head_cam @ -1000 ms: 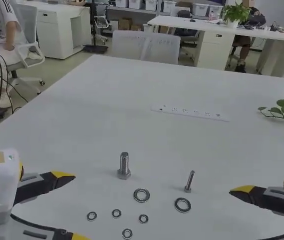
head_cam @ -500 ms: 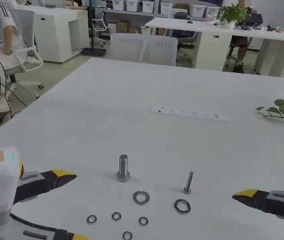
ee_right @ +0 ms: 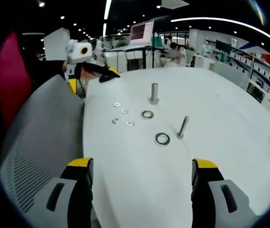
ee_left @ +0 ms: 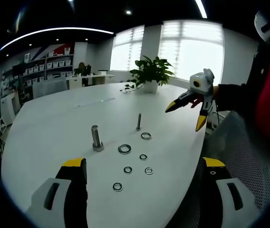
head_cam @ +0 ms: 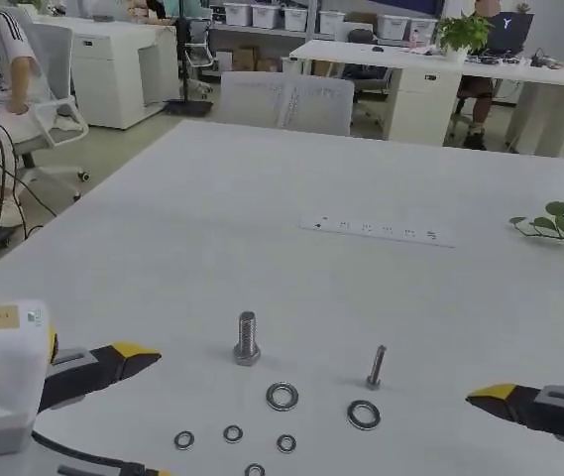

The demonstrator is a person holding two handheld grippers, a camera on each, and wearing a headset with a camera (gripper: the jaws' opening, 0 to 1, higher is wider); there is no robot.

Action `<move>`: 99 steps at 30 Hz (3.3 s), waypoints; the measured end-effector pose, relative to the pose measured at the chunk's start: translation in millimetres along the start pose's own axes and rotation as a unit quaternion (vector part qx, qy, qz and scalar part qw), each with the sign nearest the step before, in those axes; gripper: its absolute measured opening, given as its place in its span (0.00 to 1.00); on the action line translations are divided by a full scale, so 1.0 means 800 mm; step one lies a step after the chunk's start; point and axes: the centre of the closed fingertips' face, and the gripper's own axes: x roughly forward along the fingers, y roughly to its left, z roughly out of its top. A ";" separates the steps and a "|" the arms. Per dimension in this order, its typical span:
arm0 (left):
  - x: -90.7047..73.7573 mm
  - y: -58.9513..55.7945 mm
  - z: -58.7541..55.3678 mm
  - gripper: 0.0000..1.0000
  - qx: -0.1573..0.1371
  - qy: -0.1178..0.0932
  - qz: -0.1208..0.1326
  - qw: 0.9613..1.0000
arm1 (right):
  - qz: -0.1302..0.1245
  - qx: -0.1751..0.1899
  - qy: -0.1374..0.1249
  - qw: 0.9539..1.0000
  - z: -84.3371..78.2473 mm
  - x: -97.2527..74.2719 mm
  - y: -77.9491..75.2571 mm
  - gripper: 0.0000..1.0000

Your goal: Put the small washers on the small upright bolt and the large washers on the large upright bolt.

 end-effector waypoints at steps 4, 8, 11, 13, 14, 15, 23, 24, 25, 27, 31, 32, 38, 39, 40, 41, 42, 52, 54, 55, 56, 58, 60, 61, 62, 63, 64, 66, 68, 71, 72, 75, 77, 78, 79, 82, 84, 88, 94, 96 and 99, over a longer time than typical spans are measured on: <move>0.001 0.000 0.000 1.00 0.002 0.000 0.000 1.000 | -0.003 0.001 -0.001 1.000 0.000 0.000 0.000 0.86; 0.001 -0.002 -0.001 1.00 0.000 0.001 -0.002 1.000 | -0.003 0.003 0.001 1.000 -0.005 -0.001 0.001 0.86; 0.002 -0.003 -0.002 1.00 0.001 0.003 -0.002 1.000 | -0.003 0.006 0.004 1.000 -0.009 0.001 0.003 0.85; 0.002 -0.003 -0.002 1.00 0.000 0.003 -0.003 1.000 | -0.001 0.007 0.004 1.000 -0.010 0.002 0.005 0.85; 0.002 -0.003 -0.003 1.00 0.001 0.004 -0.003 1.000 | 0.000 0.006 0.004 1.000 -0.010 0.002 0.006 0.85; 0.002 -0.003 -0.003 1.00 0.000 0.004 -0.003 1.000 | 0.000 0.006 0.005 1.000 -0.011 0.002 0.006 0.85; 0.002 -0.004 -0.006 1.00 -0.002 0.002 -0.003 1.000 | 0.004 0.001 0.012 1.000 -0.011 0.004 0.007 0.84; 0.002 -0.004 -0.006 1.00 -0.002 0.002 -0.002 1.000 | 0.004 0.000 0.012 1.000 -0.011 0.004 0.007 0.84; 0.002 -0.004 -0.006 1.00 -0.002 0.002 -0.002 1.000 | 0.006 -0.001 0.013 1.000 -0.010 0.005 0.008 0.84; 0.001 -0.004 -0.006 1.00 -0.003 0.001 -0.001 1.000 | 0.007 -0.003 0.017 1.000 -0.010 0.007 0.009 0.84; 0.000 -0.004 -0.006 1.00 -0.002 0.000 -0.001 1.000 | 0.013 -0.012 0.026 1.000 -0.010 0.008 0.010 0.83; 0.000 -0.004 -0.006 1.00 -0.001 0.000 -0.001 1.000 | 0.012 -0.014 0.027 0.999 -0.010 0.008 0.010 0.83; 0.000 -0.005 -0.006 1.00 0.000 -0.001 -0.002 1.000 | 0.020 -0.030 0.039 0.999 -0.003 0.010 0.008 0.82; 0.000 -0.006 -0.005 1.00 0.001 -0.002 -0.003 1.000 | 0.023 -0.033 0.043 0.998 -0.002 0.012 0.009 0.82; 0.000 -0.006 -0.005 1.00 0.001 -0.003 -0.004 1.000 | 0.026 -0.037 0.047 0.998 -0.001 0.013 0.009 0.81; -0.001 -0.006 -0.005 1.00 0.001 -0.004 -0.004 1.000 | 0.030 -0.042 0.052 0.997 0.000 0.015 0.009 0.80; -0.001 -0.006 -0.004 1.00 0.001 -0.005 -0.004 1.000 | 0.033 -0.046 0.055 0.997 0.002 0.017 0.010 0.80; -0.002 -0.009 0.000 1.00 0.000 -0.013 -0.007 1.000 | 0.071 -0.089 0.099 0.989 0.025 0.046 0.007 0.73; -0.003 -0.008 0.001 1.00 -0.001 -0.016 -0.007 1.000 | 0.078 -0.098 0.112 0.986 0.026 0.050 0.006 0.71; -0.003 -0.008 0.000 1.00 -0.001 -0.016 -0.007 1.000 | 0.085 -0.104 0.119 0.984 0.029 0.054 0.005 0.68; -0.003 -0.009 0.000 1.00 -0.002 -0.015 -0.008 1.000 | 0.086 -0.110 0.126 0.982 0.032 0.059 0.003 0.67; -0.002 -0.010 -0.001 1.00 0.000 -0.013 -0.009 1.000 | 0.092 -0.119 0.138 0.979 0.034 0.064 0.000 0.65; -0.003 -0.009 0.000 1.00 0.000 -0.015 -0.008 1.000 | 0.097 -0.132 0.152 0.975 0.036 0.072 -0.003 0.64; -0.003 -0.009 0.000 1.00 0.000 -0.016 -0.008 1.000 | 0.101 -0.135 0.158 0.973 0.038 0.077 -0.004 0.63; -0.003 -0.009 0.001 1.00 -0.001 -0.017 -0.008 1.000 | 0.103 -0.137 0.164 0.972 0.039 0.080 -0.004 0.62; -0.004 -0.009 0.002 1.00 -0.002 -0.019 -0.008 1.000 | 0.105 -0.143 0.172 0.969 0.040 0.084 -0.006 0.61; -0.004 -0.009 0.002 1.00 -0.002 -0.019 -0.008 1.000 | 0.104 -0.147 0.179 0.967 0.040 0.087 -0.009 0.60; -0.004 -0.008 0.002 1.00 -0.001 -0.019 -0.008 1.000 | 0.107 -0.159 0.204 0.960 0.036 0.092 -0.015 0.57; -0.003 -0.009 0.001 1.00 -0.002 -0.018 -0.009 1.000 | 0.109 -0.156 0.217 0.957 0.035 0.099 -0.018 0.52; -0.003 -0.010 0.001 0.97 -0.001 -0.018 -0.012 1.000 | 0.107 -0.171 0.240 0.950 0.031 0.105 -0.024 0.50; -0.003 -0.010 0.002 0.97 -0.002 -0.019 -0.012 1.000 | 0.111 -0.171 0.243 0.948 0.030 0.108 -0.024 0.49; -0.003 -0.010 0.002 0.97 -0.002 -0.019 -0.012 1.000 | 0.114 -0.166 0.259 0.945 0.025 0.113 -0.026 0.44; -0.003 -0.009 0.003 0.97 -0.001 -0.020 -0.012 1.000 | 0.112 -0.168 0.267 0.942 0.022 0.116 -0.029 0.43; -0.003 -0.009 0.002 0.97 -0.001 -0.020 -0.012 1.000 | 0.108 -0.172 0.277 0.939 0.019 0.117 -0.032 0.42; -0.002 -0.009 0.002 0.97 -0.002 -0.019 -0.013 1.000 | 0.102 -0.177 0.285 0.937 0.016 0.118 -0.037 0.41; -0.002 -0.009 0.002 0.97 -0.001 -0.020 -0.013 1.000 | 0.096 -0.180 0.293 0.934 0.014 0.123 -0.043 0.38; -0.002 -0.009 0.002 0.97 -0.001 -0.019 -0.013 1.000 | 0.098 -0.176 0.299 0.933 0.012 0.124 -0.043 0.37; -0.002 -0.009 0.002 0.97 0.001 -0.020 -0.012 1.000 | 0.097 -0.178 0.312 0.928 0.008 0.124 -0.046 0.36; -0.002 -0.009 0.002 0.96 0.000 -0.019 -0.013 1.000 | 0.096 -0.181 0.321 0.925 0.008 0.126 -0.049 0.33; -0.002 -0.009 0.002 0.96 0.001 -0.019 -0.013 1.000 | 0.096 -0.185 0.325 0.923 0.007 0.129 -0.049 0.32; -0.002 -0.009 0.003 0.96 0.000 -0.022 -0.012 1.000 | 0.093 -0.190 0.331 0.920 0.004 0.130 -0.051 0.31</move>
